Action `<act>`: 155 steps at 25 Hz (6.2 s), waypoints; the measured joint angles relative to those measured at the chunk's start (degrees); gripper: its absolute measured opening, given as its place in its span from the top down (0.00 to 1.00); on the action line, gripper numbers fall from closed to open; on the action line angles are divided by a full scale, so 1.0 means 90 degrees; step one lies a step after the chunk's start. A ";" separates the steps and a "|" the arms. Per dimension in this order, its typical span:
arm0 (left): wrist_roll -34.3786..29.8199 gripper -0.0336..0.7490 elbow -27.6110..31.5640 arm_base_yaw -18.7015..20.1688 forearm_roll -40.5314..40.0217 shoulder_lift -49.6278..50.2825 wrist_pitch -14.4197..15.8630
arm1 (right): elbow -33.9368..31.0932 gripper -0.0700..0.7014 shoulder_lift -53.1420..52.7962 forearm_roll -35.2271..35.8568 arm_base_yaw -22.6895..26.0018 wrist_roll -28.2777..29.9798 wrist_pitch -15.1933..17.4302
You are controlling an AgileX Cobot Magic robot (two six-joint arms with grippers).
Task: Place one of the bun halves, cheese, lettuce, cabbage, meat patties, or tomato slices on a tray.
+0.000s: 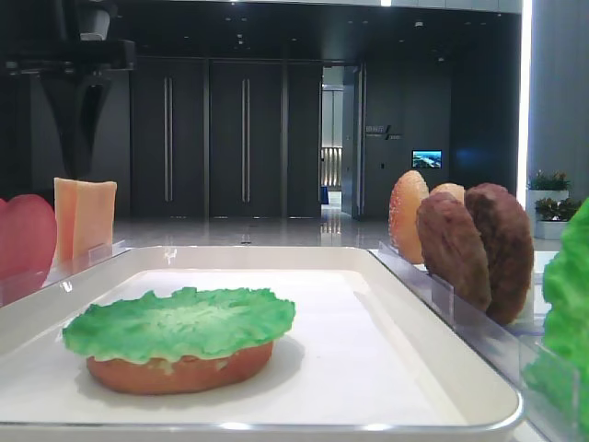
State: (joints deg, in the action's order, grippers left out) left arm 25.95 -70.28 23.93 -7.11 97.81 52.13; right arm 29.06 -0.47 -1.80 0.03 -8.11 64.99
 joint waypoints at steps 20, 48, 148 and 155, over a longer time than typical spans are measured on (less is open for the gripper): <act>0.0000 0.43 -0.0007 0.0065 -0.0203 0.0662 0.0075 | 0.0000 0.15 0.0000 0.0000 0.0000 0.0000 0.0000; -0.0642 0.88 -0.0007 0.0065 -0.0018 -0.0239 0.0488 | 0.0000 0.15 0.0000 0.0000 0.0000 0.0000 0.0000; -0.2170 0.07 0.0766 -0.1634 -0.0477 -0.2051 0.1975 | 0.0000 0.15 0.0000 0.0000 0.0000 0.0000 0.0000; -0.1710 0.07 0.2659 -0.1634 -0.0483 -0.3768 0.1975 | 0.0000 0.15 0.0000 0.0000 0.0000 0.0000 0.0000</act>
State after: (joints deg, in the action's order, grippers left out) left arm 10.56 -46.35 9.22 -11.45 63.90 69.91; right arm 29.06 -0.47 -1.80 0.03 -8.11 64.99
